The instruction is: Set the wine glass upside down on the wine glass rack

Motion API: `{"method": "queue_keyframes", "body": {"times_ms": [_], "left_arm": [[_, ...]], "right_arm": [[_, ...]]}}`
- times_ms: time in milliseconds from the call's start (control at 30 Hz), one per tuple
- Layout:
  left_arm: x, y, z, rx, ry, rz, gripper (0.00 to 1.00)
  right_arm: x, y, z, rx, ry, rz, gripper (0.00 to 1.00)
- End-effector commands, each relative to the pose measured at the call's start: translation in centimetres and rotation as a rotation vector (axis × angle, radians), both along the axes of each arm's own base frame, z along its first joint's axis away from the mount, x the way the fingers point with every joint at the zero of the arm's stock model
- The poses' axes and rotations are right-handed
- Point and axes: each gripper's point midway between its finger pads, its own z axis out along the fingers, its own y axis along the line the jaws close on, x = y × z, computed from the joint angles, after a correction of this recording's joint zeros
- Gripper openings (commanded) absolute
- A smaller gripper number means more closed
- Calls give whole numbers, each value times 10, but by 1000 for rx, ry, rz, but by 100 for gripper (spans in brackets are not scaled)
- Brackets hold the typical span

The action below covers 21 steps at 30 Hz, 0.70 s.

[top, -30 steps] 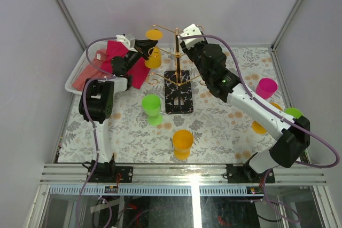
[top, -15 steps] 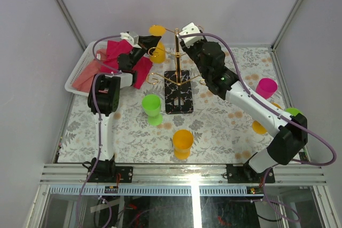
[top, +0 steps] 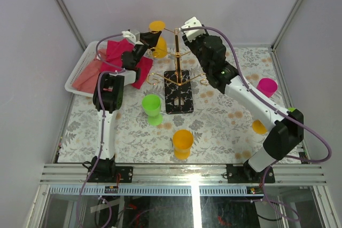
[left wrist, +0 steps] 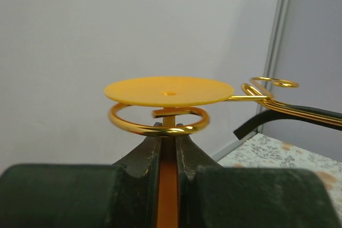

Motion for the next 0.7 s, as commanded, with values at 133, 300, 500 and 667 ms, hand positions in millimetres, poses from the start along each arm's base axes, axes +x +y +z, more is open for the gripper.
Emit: {"method": "queue_keyframes", "body": {"times_ms": [133, 300, 500, 667], "left_arm": [[9, 28, 22, -30, -78, 148, 1], [-9, 38, 23, -29, -79, 172, 1], [-27, 39, 25, 7, -90, 183, 1], [-34, 31, 23, 25, -87, 134, 1]], "right_arm": [[11, 0, 26, 49, -46, 11, 45], [13, 3, 21, 54, -33, 22, 45], [9, 4, 19, 76, -22, 33, 45], [4, 0, 17, 78, -17, 31, 46]]}}
